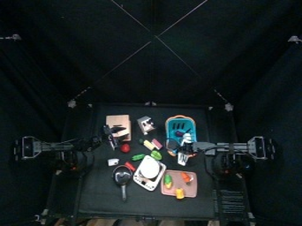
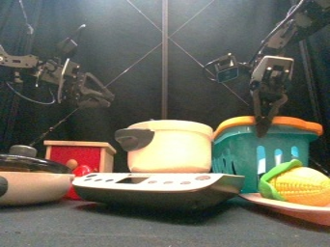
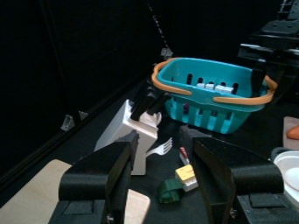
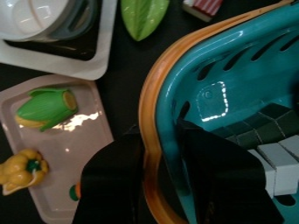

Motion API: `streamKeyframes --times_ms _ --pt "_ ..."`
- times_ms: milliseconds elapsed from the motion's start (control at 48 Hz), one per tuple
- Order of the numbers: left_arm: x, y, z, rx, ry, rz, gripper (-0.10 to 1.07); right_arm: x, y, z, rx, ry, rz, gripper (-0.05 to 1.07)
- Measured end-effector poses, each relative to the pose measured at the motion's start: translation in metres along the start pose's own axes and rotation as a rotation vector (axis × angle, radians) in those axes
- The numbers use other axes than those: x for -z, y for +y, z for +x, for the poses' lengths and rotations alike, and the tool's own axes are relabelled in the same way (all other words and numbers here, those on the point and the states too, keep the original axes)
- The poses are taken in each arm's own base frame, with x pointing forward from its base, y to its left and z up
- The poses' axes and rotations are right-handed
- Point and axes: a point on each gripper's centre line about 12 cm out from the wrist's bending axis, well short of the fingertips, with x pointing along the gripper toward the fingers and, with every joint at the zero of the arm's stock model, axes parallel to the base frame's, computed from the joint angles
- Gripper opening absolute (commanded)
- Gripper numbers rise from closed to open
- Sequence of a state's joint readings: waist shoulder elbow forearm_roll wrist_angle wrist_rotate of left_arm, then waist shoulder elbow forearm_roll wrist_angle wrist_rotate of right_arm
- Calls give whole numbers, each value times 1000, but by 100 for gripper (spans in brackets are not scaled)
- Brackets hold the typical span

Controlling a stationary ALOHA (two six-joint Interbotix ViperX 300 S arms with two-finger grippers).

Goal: Move basket down

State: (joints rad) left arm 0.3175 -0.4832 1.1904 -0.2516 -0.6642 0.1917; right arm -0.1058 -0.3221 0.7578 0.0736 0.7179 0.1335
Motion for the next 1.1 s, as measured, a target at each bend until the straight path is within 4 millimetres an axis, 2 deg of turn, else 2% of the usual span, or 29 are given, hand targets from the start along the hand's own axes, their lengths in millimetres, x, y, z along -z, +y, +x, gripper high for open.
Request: streamKeyframes --times_ms 125,438,812,1104 --pt "-1 0 0 0 -2 1 82 0 1 0 -7 -2 7 71" --pt "0 0 0 0 0 0 82 -4 5 -3 -26 -13 28 102" --pt "0 0 0 0 0 2 82 -17 6 -25 -26 -104 1 103" --pt "0 0 0 -2 0 1 82 -29 3 -29 5 -208 -51 103"
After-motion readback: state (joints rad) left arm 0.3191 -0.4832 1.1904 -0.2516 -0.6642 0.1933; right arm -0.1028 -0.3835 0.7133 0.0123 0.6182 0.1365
